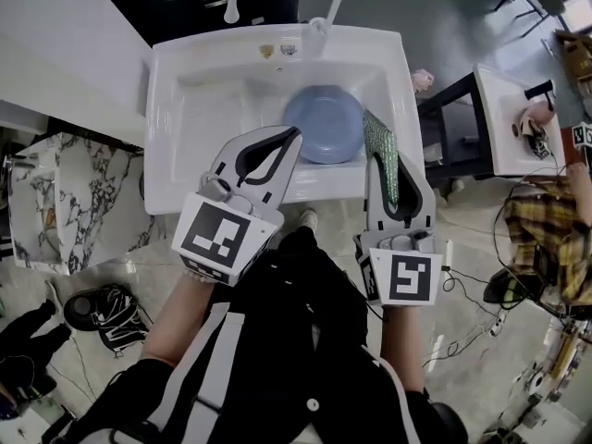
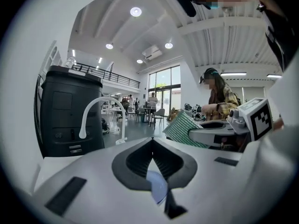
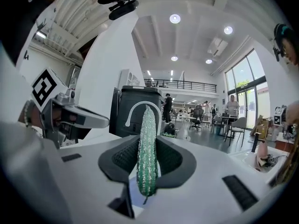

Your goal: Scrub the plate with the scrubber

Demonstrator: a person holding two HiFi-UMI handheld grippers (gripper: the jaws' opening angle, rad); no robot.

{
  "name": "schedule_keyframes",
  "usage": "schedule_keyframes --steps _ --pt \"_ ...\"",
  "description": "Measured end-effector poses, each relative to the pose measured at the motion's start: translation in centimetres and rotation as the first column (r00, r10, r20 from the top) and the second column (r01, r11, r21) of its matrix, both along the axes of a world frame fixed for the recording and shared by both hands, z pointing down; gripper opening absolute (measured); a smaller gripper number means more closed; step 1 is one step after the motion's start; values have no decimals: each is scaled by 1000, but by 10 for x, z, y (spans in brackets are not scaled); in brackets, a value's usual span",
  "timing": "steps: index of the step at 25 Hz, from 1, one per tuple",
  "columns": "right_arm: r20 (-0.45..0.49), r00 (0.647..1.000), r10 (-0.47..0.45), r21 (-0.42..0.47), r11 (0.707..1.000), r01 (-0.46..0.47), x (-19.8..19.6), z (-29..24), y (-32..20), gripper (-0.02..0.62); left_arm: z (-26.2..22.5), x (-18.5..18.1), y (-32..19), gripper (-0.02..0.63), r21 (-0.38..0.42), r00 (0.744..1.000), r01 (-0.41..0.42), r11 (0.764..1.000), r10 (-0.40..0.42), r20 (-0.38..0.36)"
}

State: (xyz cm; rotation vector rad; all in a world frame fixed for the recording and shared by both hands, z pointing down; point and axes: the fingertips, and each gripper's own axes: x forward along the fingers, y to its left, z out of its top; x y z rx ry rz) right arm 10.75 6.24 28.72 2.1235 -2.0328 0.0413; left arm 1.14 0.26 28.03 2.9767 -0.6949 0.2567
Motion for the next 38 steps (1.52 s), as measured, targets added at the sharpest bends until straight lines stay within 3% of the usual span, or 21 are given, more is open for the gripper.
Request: schedule_keyframes --steps 5,10,18,24,27,34,38 --pt "16 997 -81 -27 996 81 37 5 -17 95 2 27 -15 0 -13 995 102 995 -102 18" --pt "35 989 -144 -21 989 144 57 10 -35 95 14 32 -25 0 -43 981 191 981 -189 41" --pt "55 974 -220 -54 973 223 65 29 -52 95 48 27 -51 0 -196 958 287 938 -278 70" --pt "82 967 -240 -76 966 246 67 44 -67 95 95 27 -72 0 -338 940 342 877 -316 130" --pt "94 967 -237 -93 965 245 71 54 -75 95 126 29 -81 34 -416 937 349 840 -310 160" --pt "128 963 -237 -142 956 255 72 77 -92 95 200 27 -102 74 -562 925 380 734 -289 248" --pt "142 963 -231 -181 950 254 73 94 -99 95 240 24 -113 89 -600 904 424 679 -286 316"
